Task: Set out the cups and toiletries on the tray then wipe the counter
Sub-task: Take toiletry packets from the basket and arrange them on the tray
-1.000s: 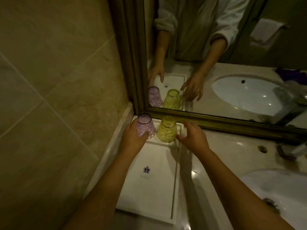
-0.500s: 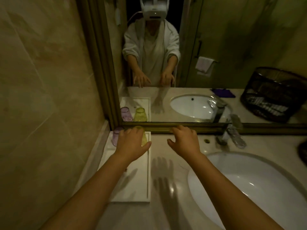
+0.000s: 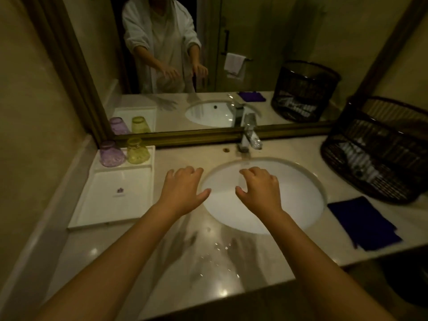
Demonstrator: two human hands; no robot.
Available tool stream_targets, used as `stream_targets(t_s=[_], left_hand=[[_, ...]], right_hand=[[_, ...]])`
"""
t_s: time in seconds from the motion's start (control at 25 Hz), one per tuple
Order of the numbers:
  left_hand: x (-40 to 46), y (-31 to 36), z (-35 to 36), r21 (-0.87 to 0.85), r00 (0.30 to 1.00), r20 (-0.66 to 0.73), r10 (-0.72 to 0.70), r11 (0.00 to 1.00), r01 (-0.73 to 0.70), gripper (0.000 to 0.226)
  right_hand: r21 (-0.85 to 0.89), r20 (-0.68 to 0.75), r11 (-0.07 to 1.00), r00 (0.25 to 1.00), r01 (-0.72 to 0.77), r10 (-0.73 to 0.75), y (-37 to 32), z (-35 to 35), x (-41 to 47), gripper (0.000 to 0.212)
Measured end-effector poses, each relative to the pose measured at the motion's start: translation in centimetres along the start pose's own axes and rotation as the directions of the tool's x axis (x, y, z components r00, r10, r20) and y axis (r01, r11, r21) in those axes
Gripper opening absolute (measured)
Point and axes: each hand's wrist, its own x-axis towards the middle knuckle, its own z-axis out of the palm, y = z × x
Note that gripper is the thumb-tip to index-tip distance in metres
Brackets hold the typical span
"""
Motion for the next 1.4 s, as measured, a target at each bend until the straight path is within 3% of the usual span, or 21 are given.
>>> stream_targets(t_s=[0.36, 0.68, 1.2, 1.4], left_hand=[[-7.7, 22.4, 5.9, -0.120, 0.991, 0.048, 0.125, 0.986, -0.119, 0.061], [-4.4, 33.9, 5.0, -0.178, 0.968, 0.009, 0.249, 0.953, -0.243, 0.058], [14.7, 44.7, 5.5, -0.114, 0.916, -0.097, 0.389, 0.910, -0.399, 0.059], [20.4, 47.2, 5.3, -0.056, 0.908, -0.133, 0.397, 0.912, -0.406, 0.060]], right_hand=[[-0.061, 0.033, 0.992, 0.993, -0.114, 0.116, 17.3, -7.8, -16.6, 0.046], [-0.051, -0.038, 0.979, 0.980, -0.198, 0.197, 26.6, -12.0, -20.0, 0.048], [-0.079, -0.095, 0.986, 0.985, -0.150, 0.142, 42.0, -18.9, -6.4, 0.044], [-0.048, -0.124, 0.997, 0.991, -0.064, 0.058, 46.9, -21.2, -0.9, 0.041]])
